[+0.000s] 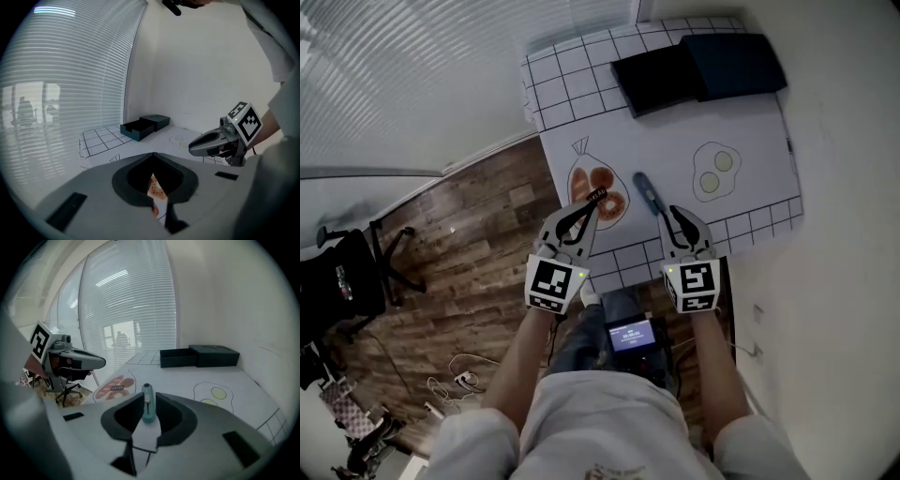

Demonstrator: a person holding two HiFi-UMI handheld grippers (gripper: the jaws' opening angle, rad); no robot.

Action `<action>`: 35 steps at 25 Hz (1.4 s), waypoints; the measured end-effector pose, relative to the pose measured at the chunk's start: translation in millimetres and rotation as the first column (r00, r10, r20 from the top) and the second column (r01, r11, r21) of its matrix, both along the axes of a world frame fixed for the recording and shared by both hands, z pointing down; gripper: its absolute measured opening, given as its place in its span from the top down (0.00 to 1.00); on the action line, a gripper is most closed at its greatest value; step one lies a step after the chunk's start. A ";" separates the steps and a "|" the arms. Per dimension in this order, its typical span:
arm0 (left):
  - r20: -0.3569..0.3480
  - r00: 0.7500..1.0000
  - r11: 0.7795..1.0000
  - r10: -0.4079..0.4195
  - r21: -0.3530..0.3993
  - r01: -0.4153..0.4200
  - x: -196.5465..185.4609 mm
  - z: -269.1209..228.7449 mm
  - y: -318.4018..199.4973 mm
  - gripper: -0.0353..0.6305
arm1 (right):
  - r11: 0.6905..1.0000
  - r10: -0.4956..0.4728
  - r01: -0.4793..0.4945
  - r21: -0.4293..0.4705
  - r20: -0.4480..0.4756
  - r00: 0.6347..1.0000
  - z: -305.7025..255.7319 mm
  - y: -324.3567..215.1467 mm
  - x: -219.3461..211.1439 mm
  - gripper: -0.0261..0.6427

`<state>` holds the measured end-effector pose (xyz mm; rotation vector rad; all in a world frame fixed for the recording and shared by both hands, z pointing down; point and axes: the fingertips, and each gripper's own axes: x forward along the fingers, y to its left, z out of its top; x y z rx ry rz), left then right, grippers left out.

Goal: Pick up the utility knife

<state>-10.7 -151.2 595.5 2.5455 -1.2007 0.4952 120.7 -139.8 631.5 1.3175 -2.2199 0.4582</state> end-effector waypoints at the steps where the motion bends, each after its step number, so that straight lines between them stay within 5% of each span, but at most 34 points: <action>1: 0.001 1.000 1.000 -0.001 -0.005 0.001 -0.4 2.6 0.7 0.94 | 1.000 -0.004 0.004 -0.004 -0.005 1.000 3.2 -1.0 -0.8 0.84; 22: -0.017 1.000 0.996 -0.020 -0.084 0.018 3.0 29.0 1.4 0.94 | 0.977 -0.116 0.098 -0.187 -0.086 0.989 52.4 -5.9 -18.5 0.71; 35: 0.001 0.997 0.993 -0.074 -0.088 0.074 -7.8 27.8 -10.3 0.94 | 0.965 -0.088 0.059 -0.255 -0.103 0.991 57.1 -11.7 -15.8 0.75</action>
